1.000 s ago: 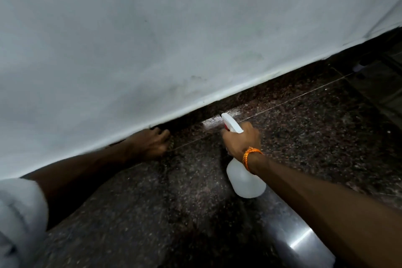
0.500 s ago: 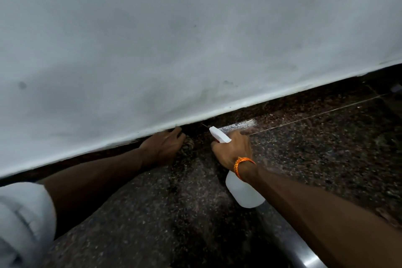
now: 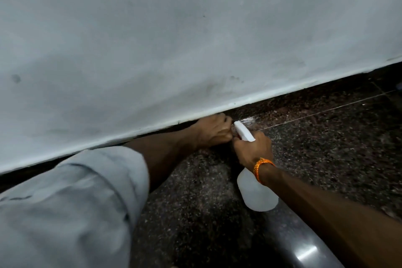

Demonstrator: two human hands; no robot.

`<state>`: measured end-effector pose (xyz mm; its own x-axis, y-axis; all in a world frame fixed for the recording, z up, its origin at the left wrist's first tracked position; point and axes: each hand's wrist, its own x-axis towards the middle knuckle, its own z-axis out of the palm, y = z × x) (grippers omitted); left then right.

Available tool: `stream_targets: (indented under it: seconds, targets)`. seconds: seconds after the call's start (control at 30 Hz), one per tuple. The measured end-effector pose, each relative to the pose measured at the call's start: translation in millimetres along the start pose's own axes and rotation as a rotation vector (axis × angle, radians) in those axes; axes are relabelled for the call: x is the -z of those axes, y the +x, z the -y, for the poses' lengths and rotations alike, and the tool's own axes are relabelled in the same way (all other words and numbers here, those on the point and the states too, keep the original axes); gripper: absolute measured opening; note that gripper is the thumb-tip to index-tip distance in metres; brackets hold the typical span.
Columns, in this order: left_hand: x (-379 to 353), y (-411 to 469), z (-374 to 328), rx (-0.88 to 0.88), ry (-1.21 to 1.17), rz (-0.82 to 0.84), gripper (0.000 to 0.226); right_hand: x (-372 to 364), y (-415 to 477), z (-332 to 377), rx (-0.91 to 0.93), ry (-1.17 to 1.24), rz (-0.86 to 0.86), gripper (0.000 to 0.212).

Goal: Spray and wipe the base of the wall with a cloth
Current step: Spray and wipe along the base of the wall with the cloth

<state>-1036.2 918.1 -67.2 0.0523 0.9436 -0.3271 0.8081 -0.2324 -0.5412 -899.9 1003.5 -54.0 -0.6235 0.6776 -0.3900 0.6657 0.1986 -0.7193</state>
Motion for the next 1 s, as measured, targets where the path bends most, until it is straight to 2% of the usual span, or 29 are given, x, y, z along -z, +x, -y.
stream_targets:
  seconds: [0.07, 0.2, 0.27, 0.37, 0.5, 0.6, 0.67, 0.7, 0.77, 0.83, 0.87, 0.97, 1.0]
  targets:
    - [2.5, 1.0, -2.7, 0.006, -0.021, 0.066, 0.038, 3.7, 4.0, -3.5, -0.032, 0.042, -0.032, 0.039]
    - [-34.0, -55.8, -20.3, -0.03, -0.039, 0.165, 0.022, 16.6, -3.8, 3.4, 0.002, -0.013, -0.023, 0.025]
    - [-53.2, -83.1, -24.6, 0.006, -0.055, 0.224, 0.022, 19.3, -2.3, 4.8, 0.055, -0.072, -0.01, 0.021]
    - [-52.2, -94.5, -26.0, 0.174, -0.117, 0.197, 0.019, 11.0, 2.5, 8.1, 0.093, -0.101, 0.017, 0.02]
    - [-39.1, -97.7, -28.1, 0.263, -0.232, 0.163, 0.01, 6.7, 3.2, 25.7, 0.07, -0.103, 0.03, 0.031]
    - [-41.6, -121.6, -29.6, 0.329, -0.314, 0.275, 0.011, 9.3, 2.3, 38.6, 0.059, -0.138, 0.045, 0.039]
    - [-27.2, -137.3, -24.0, 0.392, -0.473, 0.473, 0.019, 11.2, -4.1, 48.8, 0.058, -0.154, 0.06, 0.034]
    - [-21.2, -140.1, -21.4, 0.439, -0.594, 0.521, 0.024, 11.7, -8.6, 51.6, 0.057, -0.158, 0.062, 0.028]
    - [-7.7, -140.8, -17.4, 0.538, -0.73, 0.468, 0.027, 13.1, -18.7, 55.4, 0.023, -0.169, 0.069, 0.023]
    - [2.1, -139.2, -17.4, 0.521, -0.694, 0.429, 0.029, 15.0, -24.1, 64.2, -0.041, -0.071, 0.053, 0.023]
    - [5.1, -142.3, -17.5, 0.493, -0.674, 0.394, 0.031, 13.0, -26.8, 66.5, -0.1, 0.001, 0.036, 0.029]
    - [-2.2, -164.8, -17.2, 0.316, -0.6, 0.284, 0.03, -17.7, -21.1, 47.3, -0.225, 0.229, -0.025, 0.071]
    - [-4.7, -175.6, -14.4, 0.271, -0.549, 0.294, 0.029, -31.0, -17.7, 35.4, -0.248, 0.274, -0.036, 0.075]
